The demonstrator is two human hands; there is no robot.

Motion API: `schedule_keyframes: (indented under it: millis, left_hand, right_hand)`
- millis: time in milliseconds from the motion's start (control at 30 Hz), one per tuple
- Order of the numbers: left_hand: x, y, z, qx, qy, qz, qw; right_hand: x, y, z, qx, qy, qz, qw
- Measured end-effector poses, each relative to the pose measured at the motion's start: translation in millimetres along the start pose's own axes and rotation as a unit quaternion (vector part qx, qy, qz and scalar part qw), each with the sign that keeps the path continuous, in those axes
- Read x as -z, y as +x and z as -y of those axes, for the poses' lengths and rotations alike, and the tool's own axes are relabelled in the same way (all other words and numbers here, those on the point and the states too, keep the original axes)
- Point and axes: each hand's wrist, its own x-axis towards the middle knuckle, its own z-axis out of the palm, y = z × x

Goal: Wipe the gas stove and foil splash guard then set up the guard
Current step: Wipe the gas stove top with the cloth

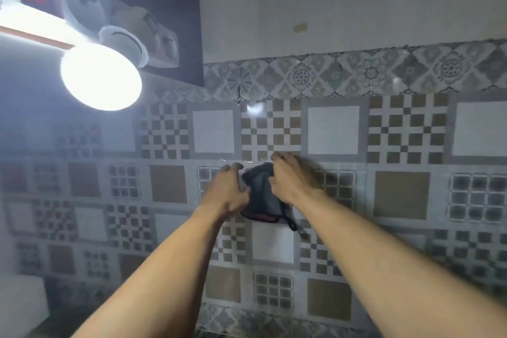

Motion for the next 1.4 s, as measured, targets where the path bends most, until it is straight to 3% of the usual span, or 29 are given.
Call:
schedule_keyframes:
  millis: [233, 400, 467, 567, 667, 767, 833, 933, 1167, 1300, 1400]
  left_hand:
    - [-15.8, 19.2, 8.9, -0.017, 0.024, -0.063, 0.998]
    - [-10.5, 28.5, 6.1, -0.053, -0.074, -0.114, 0.989]
    - [-0.6, 32.0, -3.3, -0.054, -0.12, -0.092, 0.987]
    - [9.7, 34.1, -21.2, -0.033, -0.178, -0.063, 0.982]
    - [9.3, 31.6, -34.0, -0.006, -0.255, -0.021, 0.967]
    - [4.7, 17.7, -45.6, 0.05, -0.361, 0.017, 0.931]
    - [-2.5, 0.8, -52.6, 0.091, -0.42, 0.122, 0.894]
    - [-20.5, -26.5, -60.8, 0.093, -0.395, 0.252, 0.878]
    - [-31.0, -56.5, -120.8, 0.157, -0.364, 0.211, 0.894]
    - [-19.1, -70.8, -161.4, 0.204, -0.424, 0.279, 0.837]
    - [-12.5, -85.5, -194.5, 0.256, -0.479, 0.249, 0.802]
  right_hand:
    - [-25.1, 14.6, -3.9, -0.013, -0.092, 0.0, 0.996]
    - [-12.7, 10.4, -7.4, -0.013, 0.015, -0.056, 0.998]
    - [-0.8, 9.4, -7.9, -0.059, 0.114, -0.048, 0.991]
    - [12.9, 5.1, -14.1, -0.131, 0.289, 0.033, 0.948]
    - [26.1, -5.2, -28.5, -0.139, 0.361, 0.106, 0.916]
    - [35.0, -16.6, -41.8, -0.144, 0.417, 0.103, 0.891]
    - [42.1, -26.8, -51.9, -0.157, 0.442, 0.088, 0.879]
    - [57.6, -47.1, -72.2, -0.162, 0.411, 0.098, 0.892]
    - [91.2, -104.4, -119.0, -0.132, 0.411, 0.118, 0.895]
    - [108.5, -139.4, -145.4, -0.108, 0.355, 0.071, 0.926]
    - [119.4, -165.9, -151.3, -0.069, 0.311, 0.068, 0.945]
